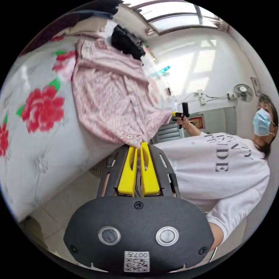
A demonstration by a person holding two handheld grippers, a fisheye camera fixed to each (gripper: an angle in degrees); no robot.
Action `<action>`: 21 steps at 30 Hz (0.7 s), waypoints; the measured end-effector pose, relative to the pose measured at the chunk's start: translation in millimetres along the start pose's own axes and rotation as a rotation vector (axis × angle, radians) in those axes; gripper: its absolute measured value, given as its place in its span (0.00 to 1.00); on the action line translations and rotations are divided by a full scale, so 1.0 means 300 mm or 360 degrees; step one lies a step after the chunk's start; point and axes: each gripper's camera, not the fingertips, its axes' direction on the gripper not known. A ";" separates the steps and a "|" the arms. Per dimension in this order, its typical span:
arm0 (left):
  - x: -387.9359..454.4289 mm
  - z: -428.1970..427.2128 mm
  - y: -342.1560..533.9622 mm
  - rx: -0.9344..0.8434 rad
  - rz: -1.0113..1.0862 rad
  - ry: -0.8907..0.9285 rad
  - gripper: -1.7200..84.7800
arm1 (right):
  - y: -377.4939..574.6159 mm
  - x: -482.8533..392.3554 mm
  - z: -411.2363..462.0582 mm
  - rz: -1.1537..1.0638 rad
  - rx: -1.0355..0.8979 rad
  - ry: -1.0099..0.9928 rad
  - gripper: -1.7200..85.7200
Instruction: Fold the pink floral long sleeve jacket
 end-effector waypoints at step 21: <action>-0.340 0.122 -0.491 0.0324 -0.0562 -0.0915 0.16 | -0.490 0.213 -0.263 0.0637 0.0767 0.0659 0.08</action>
